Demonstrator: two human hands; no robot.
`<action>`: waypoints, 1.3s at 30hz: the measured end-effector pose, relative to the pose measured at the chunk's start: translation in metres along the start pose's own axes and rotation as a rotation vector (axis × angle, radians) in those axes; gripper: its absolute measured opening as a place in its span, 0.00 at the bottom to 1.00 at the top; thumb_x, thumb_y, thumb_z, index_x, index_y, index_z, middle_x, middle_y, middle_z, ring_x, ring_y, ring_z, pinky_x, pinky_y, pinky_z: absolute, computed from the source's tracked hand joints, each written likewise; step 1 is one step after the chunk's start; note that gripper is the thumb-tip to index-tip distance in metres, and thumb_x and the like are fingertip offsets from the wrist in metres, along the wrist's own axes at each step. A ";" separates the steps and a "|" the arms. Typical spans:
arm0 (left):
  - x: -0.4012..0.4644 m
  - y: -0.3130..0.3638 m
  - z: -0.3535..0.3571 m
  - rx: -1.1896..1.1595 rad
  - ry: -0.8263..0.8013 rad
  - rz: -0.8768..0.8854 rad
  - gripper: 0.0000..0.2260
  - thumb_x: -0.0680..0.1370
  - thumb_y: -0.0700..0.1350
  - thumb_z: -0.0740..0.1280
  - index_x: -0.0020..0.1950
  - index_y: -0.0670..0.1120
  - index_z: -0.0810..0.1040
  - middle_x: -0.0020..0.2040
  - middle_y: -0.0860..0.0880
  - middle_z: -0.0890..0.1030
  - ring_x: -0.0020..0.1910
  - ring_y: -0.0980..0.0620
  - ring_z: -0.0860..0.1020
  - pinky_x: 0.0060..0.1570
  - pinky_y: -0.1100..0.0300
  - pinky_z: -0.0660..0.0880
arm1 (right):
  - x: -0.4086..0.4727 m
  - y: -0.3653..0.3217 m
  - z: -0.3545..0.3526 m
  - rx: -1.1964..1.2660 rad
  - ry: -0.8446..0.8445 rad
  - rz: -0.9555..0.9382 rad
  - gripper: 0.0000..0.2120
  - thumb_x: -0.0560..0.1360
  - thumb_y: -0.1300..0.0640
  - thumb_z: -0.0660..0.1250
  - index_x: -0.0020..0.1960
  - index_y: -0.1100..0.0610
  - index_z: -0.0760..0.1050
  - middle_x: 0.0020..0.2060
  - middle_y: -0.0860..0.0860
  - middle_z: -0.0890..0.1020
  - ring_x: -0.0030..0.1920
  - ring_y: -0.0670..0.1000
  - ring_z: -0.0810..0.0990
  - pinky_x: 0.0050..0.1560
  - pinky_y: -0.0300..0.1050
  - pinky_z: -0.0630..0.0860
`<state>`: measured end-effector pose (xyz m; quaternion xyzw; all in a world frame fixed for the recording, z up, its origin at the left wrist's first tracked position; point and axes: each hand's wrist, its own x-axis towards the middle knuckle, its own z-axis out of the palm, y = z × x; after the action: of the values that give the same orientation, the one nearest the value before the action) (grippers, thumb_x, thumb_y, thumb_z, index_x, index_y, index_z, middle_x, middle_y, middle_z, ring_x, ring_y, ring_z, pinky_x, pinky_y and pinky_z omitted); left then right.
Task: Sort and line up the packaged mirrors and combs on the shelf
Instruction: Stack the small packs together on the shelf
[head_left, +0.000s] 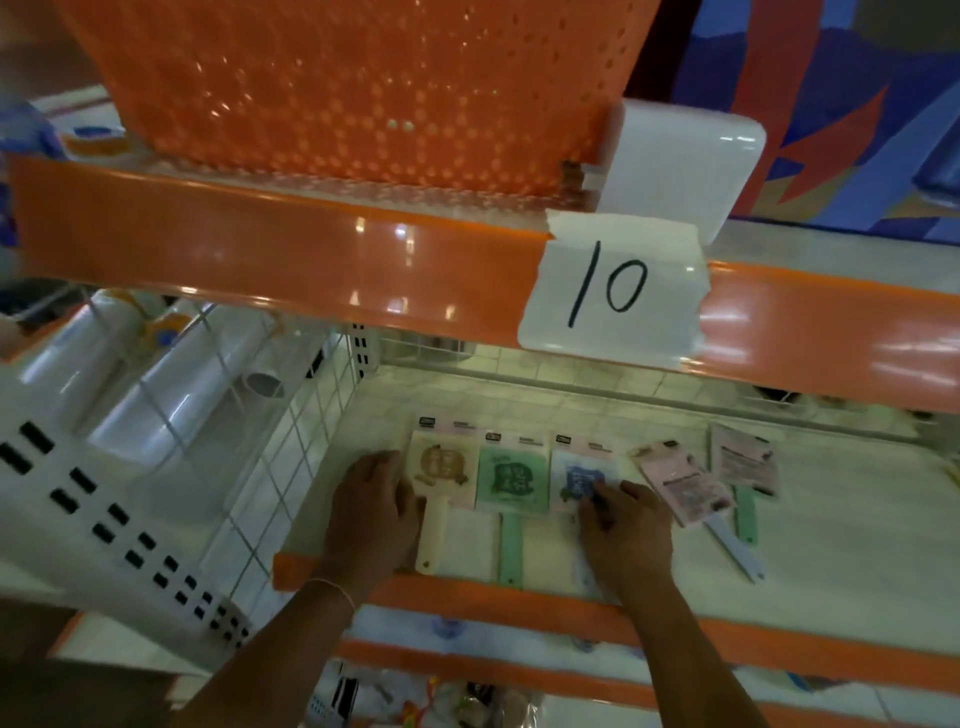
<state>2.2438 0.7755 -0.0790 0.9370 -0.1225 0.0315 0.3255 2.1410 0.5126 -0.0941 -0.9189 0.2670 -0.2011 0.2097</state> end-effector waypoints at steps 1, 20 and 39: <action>0.000 -0.001 0.002 0.006 -0.019 0.010 0.16 0.79 0.45 0.61 0.66 0.42 0.73 0.60 0.41 0.77 0.58 0.41 0.74 0.57 0.45 0.74 | -0.001 -0.001 0.000 0.005 0.012 0.004 0.13 0.70 0.54 0.70 0.50 0.59 0.84 0.42 0.62 0.84 0.46 0.61 0.83 0.48 0.56 0.80; -0.008 0.008 -0.002 -0.034 -0.044 -0.009 0.20 0.81 0.52 0.54 0.63 0.42 0.75 0.56 0.43 0.80 0.58 0.43 0.76 0.59 0.49 0.72 | -0.008 0.003 0.005 0.064 -0.019 -0.013 0.14 0.68 0.58 0.70 0.52 0.59 0.83 0.54 0.63 0.82 0.54 0.66 0.77 0.55 0.55 0.74; -0.003 0.004 0.002 0.096 -0.087 0.069 0.28 0.76 0.57 0.48 0.70 0.45 0.70 0.64 0.44 0.77 0.69 0.43 0.68 0.69 0.47 0.64 | -0.012 -0.004 0.005 -0.079 -0.110 -0.122 0.23 0.70 0.44 0.60 0.59 0.53 0.80 0.65 0.60 0.75 0.64 0.65 0.70 0.60 0.61 0.68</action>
<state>2.2395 0.7723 -0.0783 0.9472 -0.1671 0.0077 0.2734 2.1355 0.5233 -0.0992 -0.9506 0.2063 -0.1520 0.1749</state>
